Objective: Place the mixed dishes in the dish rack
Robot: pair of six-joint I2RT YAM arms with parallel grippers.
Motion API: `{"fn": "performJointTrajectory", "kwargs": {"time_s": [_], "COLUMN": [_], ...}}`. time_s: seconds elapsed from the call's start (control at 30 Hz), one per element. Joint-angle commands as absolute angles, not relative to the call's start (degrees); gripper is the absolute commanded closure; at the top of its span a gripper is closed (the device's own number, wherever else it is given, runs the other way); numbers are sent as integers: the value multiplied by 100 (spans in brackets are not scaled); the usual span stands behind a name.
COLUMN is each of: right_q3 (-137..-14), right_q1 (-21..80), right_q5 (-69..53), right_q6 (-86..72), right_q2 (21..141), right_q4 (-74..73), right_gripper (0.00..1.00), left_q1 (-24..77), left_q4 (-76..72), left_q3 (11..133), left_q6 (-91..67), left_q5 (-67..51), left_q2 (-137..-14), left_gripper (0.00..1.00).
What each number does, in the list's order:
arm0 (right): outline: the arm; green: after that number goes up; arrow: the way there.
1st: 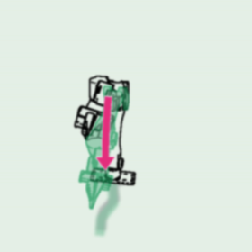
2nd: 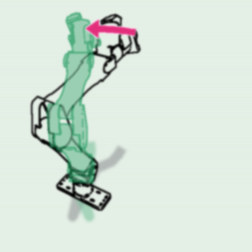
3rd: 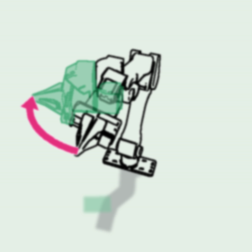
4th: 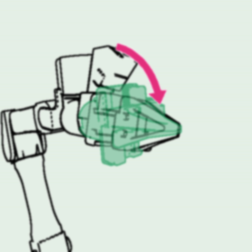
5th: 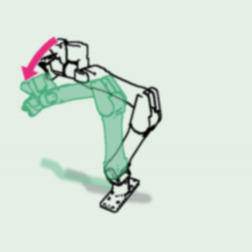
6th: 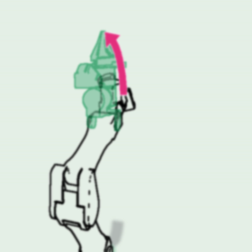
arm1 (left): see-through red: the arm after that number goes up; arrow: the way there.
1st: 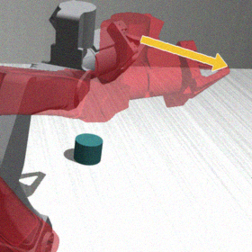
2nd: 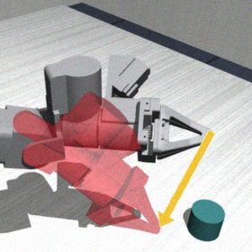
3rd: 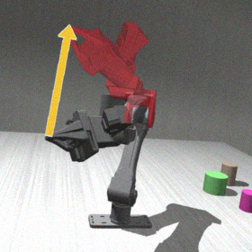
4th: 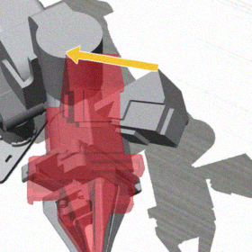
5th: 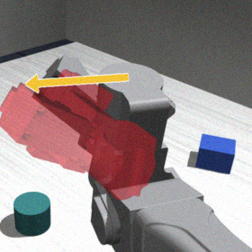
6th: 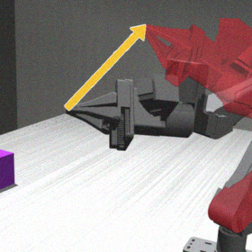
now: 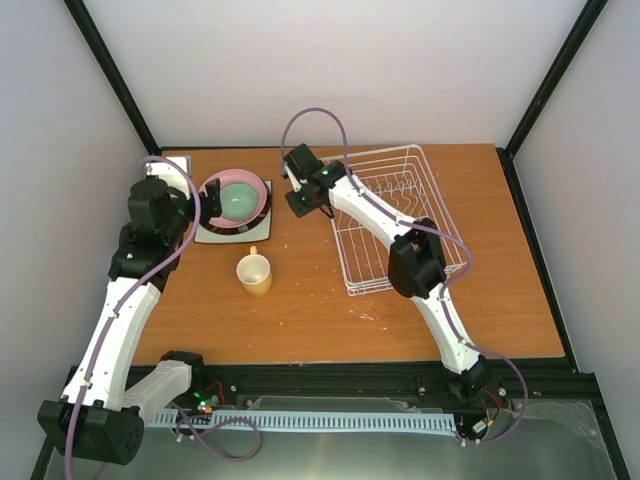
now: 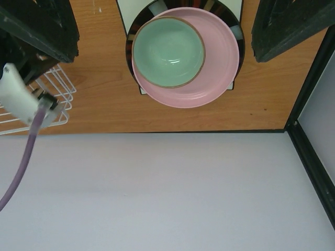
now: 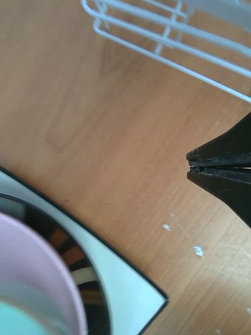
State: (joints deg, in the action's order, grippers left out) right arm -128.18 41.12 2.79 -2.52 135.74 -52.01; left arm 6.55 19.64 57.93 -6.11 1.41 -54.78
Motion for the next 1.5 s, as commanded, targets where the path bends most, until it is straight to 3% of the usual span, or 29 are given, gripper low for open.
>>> {"fn": "performJointTrajectory", "kwargs": {"time_s": [0.0, 0.17, 0.37, 0.87, 0.93, 1.07, 1.2, 1.3, 1.4, 1.47], "right_q3": [-13402, -13376, -13521, -13994, -14016, -13055, -12253, -12211, -11170, -10343], "right_q1": [4020, 3934, 3697, 3096, 3090, 3188, 3338, 3385, 3531, 3656], "right_q5": [399, 1028, 1107, 1230, 1092, 480, 254, 418, 758, 881], "right_q6": [-173, -247, -254, -261, -267, -208, -350, -588, -872, -1156], "right_q2": [13964, 13981, 13928, 14365, 14299, 13344, 12222, 11664, 10734, 10160], "right_q4": [-5639, -5532, -5363, -5278, -5260, -4457, -3858, -4408, -4626, -4851], "right_gripper": [97, 97, 93, 95, 88, 65, 54, 54, 58, 66], "left_q1": [673, 671, 668, 674, 672, 675, 679, 677, 675, 677], "left_q4": [2066, 1970, 1938, 1896, 1898, 1890, 1889, 1945, 2050, 2066], "left_q3": [5890, 5781, 5730, 5616, 5616, 5594, 5566, 5596, 5612, 5571], "left_q6": [-713, -764, -765, -760, -756, -772, -790, -774, -745, -699], "left_q5": [327, 308, 299, 404, 415, 413, 362, 300, 288, 299], "left_q2": [-5435, -5474, -5495, -5377, -5371, -5314, -5284, -5325, -5336, -5313], "left_gripper": [9, 9, 9, 9, 9, 8, 8, 8, 8, 8]}}
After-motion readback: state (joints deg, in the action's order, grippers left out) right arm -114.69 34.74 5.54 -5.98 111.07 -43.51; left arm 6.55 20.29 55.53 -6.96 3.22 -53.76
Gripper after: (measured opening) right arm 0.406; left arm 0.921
